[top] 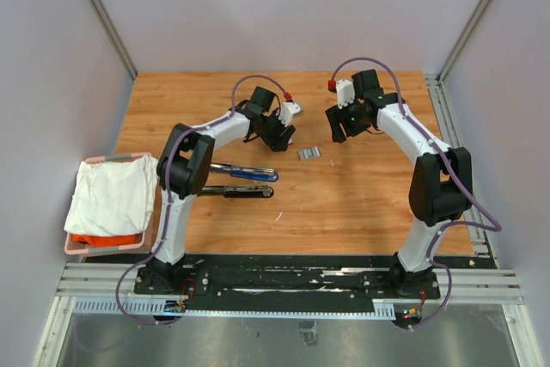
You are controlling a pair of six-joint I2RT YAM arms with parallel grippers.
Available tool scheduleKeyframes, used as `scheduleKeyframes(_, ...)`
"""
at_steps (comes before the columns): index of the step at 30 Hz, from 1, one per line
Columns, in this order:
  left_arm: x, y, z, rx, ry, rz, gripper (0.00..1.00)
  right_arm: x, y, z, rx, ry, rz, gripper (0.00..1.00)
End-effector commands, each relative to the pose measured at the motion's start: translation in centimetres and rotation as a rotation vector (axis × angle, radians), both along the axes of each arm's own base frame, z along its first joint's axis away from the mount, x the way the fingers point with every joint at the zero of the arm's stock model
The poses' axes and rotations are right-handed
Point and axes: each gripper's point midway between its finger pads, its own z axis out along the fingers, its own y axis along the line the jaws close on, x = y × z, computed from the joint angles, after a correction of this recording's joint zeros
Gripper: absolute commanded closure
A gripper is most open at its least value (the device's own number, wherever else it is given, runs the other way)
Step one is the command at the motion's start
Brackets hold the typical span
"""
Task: Unload the staples from the stapler
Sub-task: Move the shell to the center of the board.
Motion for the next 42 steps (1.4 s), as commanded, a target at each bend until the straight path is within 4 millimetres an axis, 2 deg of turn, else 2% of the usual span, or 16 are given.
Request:
scheduleKeyframes(1, -2.6, -0.4, -1.1, 0.062, 0.037, -0.067, 0.44, -1.0, -0.4, 0.5, 0.007, 0.018, 0.0, 0.38)
scheduleKeyframes(5, -3.6, -0.5, -1.2, 0.063, 0.046, -0.093, 0.42, -1.6, -0.4, -0.3, 0.005, 0.047, -0.002, 0.38)
scheduleKeyframes(12, -6.1, -0.8, -0.3, 0.02, 0.039, -0.167, 0.42, -2.4, -0.2, -3.6, 0.015, 0.153, -0.033, 0.38)
scheduleKeyframes(17, -7.4, -1.1, -1.0, 0.066, 0.027, -0.192, 0.43, -2.3, 0.2, -4.6, 0.03, 0.193, -0.044, 0.38)
scheduleKeyframes(21, -7.6, -1.2, -1.2, 0.084, 0.02, -0.192, 0.46, -2.4, 0.3, -5.1, 0.036, 0.211, -0.049, 0.38)
scheduleKeyframes(30, -8.6, -1.2, -0.9, 0.076, 0.003, -0.223, 0.45, -2.4, 0.7, -6.4, 0.048, 0.253, -0.062, 0.38)
scheduleKeyframes(35, -9.2, -1.3, -1.1, 0.082, 0.01, -0.234, 0.45, -1.7, 1.0, -6.5, 0.055, 0.25, -0.058, 0.38)
scheduleKeyframes(42, -9.2, -1.4, -1.3, 0.095, 0.013, -0.231, 0.49, -0.7, 2.6, -6.5, 0.121, 0.269, -0.026, 0.38)
